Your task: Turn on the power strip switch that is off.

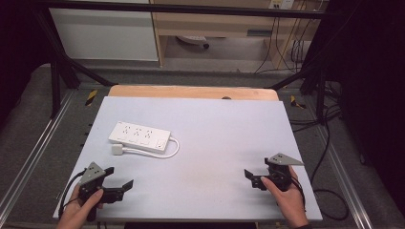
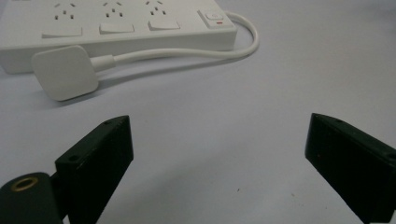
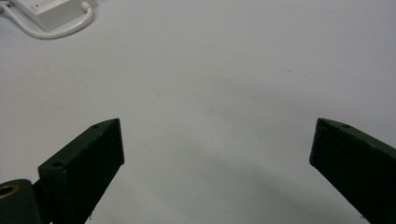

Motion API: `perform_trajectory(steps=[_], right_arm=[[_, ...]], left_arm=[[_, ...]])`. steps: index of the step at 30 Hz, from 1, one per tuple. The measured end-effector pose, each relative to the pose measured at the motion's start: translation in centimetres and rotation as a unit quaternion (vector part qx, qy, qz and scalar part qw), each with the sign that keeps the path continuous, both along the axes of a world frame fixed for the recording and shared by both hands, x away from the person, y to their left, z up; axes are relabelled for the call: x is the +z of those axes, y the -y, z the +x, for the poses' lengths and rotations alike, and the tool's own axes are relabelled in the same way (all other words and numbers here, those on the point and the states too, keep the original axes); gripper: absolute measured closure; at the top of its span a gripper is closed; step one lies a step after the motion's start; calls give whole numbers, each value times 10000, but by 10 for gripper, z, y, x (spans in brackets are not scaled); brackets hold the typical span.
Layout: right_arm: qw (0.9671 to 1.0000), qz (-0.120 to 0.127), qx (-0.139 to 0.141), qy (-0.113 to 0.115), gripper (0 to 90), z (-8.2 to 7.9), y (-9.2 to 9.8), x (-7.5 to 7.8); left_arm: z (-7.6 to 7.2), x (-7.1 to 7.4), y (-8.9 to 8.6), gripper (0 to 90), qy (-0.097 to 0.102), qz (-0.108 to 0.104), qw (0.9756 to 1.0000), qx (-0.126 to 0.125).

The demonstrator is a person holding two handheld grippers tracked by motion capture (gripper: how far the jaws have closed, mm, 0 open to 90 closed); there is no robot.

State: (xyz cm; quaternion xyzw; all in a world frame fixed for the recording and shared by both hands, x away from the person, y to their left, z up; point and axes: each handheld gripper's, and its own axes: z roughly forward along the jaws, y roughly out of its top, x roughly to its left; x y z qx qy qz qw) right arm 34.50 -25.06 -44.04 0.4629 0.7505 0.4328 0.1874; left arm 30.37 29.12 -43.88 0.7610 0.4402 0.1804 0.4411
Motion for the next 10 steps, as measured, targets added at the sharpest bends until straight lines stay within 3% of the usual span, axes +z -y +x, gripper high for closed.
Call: perform_trajectory(steps=[6, 10], right_arm=[[10000, -66, -5, -36, 32, 1, -1, -2], [9994, -296, -46, -190, 28, 3, -2, -8]], left_arm=[[5, -8, 4, 79, -75, 168, 9998, -31], [10, -11, 1, 83, -152, 199, 9996, 126]])
